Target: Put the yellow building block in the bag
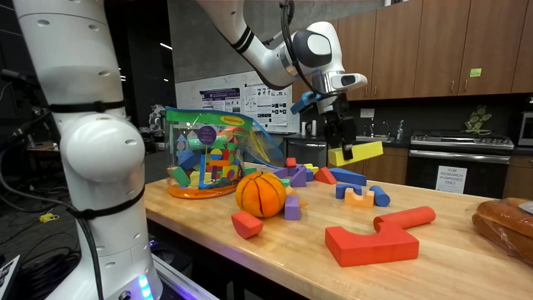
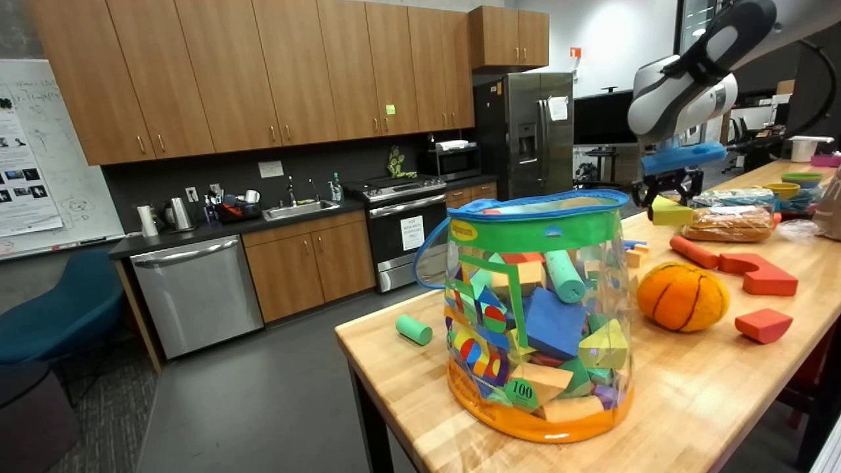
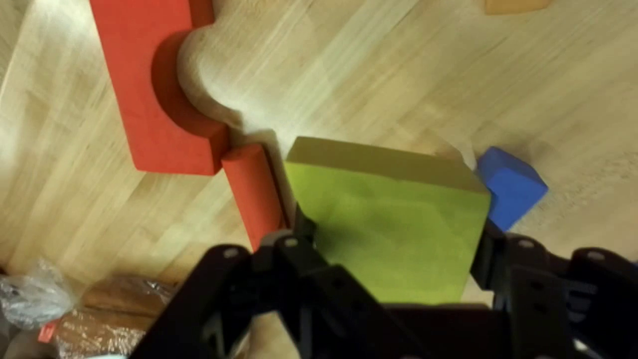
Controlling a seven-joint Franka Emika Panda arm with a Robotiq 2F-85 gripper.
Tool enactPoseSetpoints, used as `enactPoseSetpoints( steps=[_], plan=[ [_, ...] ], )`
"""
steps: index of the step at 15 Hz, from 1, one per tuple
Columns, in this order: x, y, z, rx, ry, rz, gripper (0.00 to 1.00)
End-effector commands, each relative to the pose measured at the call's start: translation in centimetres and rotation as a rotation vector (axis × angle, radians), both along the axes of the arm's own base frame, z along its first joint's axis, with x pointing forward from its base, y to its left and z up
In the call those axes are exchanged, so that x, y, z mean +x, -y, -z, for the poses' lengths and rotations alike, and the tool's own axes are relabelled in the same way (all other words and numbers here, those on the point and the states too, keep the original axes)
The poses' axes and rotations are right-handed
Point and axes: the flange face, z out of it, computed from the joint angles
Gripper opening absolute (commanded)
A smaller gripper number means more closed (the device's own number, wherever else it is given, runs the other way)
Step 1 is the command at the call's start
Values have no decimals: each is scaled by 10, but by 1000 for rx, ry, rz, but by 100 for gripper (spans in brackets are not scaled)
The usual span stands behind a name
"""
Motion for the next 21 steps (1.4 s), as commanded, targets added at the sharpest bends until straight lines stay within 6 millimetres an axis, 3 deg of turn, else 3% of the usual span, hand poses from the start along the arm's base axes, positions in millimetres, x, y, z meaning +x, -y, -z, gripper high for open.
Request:
enactPoseSetpoints(
  steps=[1,6,11,17,21],
  plan=[
    [-7,-44,-53,-35,56,-58,43],
    [-12,-122,-114,-72,57,-184,43],
    [-43,-203,-174,-148,36,-307,43],
    [-79,-299,-211,-296,13,-443,43],
    [-92,-360,-213,-402,7,-548,43]
  ],
)
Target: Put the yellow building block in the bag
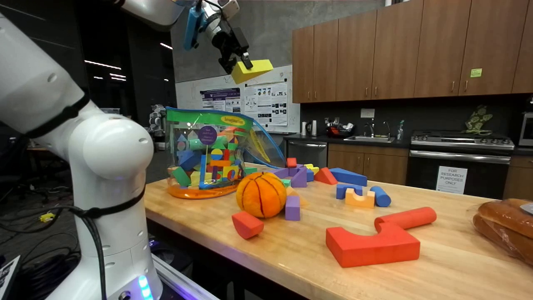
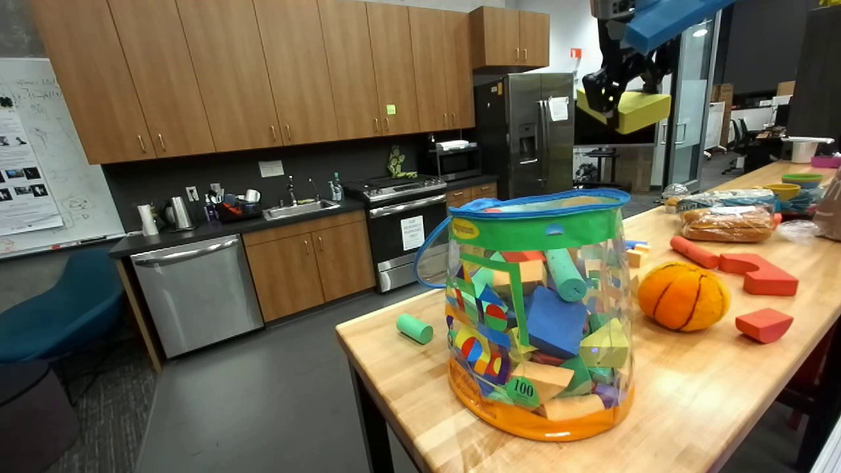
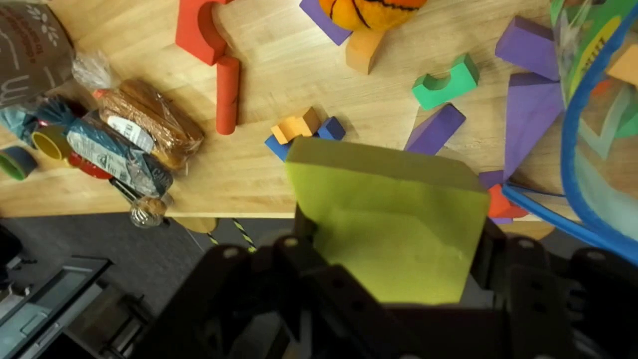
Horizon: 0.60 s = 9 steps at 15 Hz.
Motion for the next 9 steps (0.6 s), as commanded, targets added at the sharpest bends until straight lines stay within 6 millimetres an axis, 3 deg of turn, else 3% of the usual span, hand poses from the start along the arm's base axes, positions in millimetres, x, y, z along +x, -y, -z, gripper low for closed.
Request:
enactPoseSetpoints(
  steps=[1,5,9],
  plan=[
    [-12,-48,0,-109,-3,-77,43],
    [-21,-101,9,-190,-31,-225,43],
    [-34,-138,7,-193,-48,-381,43]
  ],
)
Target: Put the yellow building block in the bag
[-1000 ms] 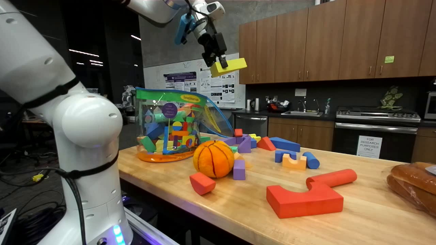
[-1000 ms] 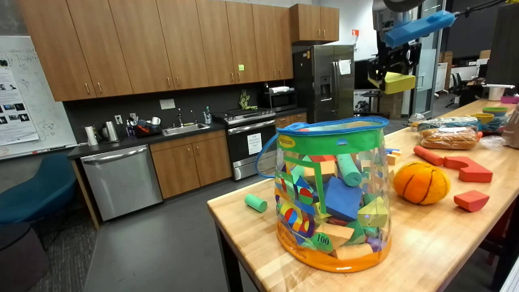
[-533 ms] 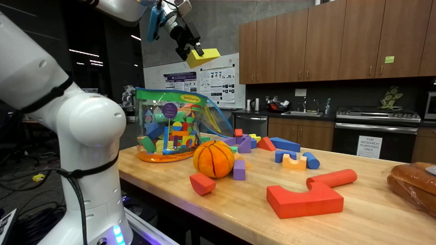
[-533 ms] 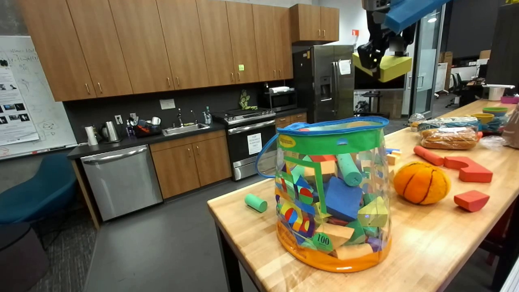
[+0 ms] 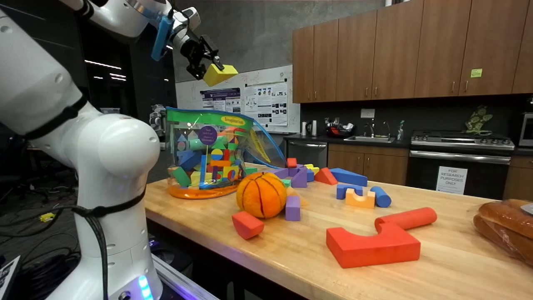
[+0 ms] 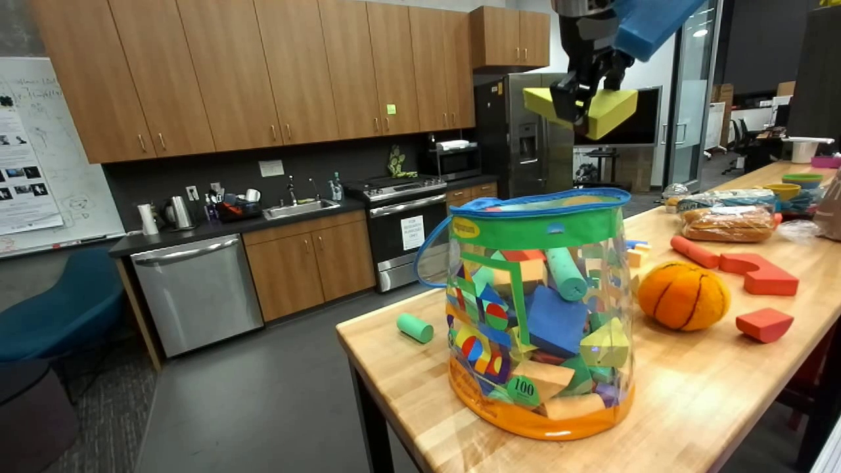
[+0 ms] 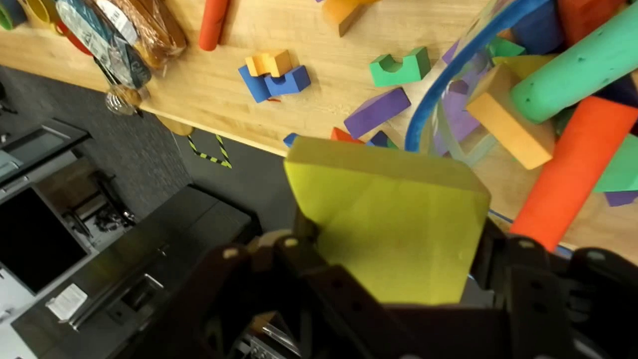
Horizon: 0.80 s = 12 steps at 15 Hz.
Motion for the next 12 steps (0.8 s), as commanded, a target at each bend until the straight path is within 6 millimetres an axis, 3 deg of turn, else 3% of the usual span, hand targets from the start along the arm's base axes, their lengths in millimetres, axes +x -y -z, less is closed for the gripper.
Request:
enactPoseSetpoints(
  steps=[1,4,7,8,9,12],
  plan=[
    [-8,-23,-6,-9,-36,-124,43],
    [-10,-34,-6,-1,-43,-193,43],
    [1,-40,3,-3,-47,-204,43],
    [6,-40,7,-7,-42,-191,86],
    [-8,-37,3,-12,-33,-186,69],
    [2,-39,12,-9,-52,-192,85]
  ],
)
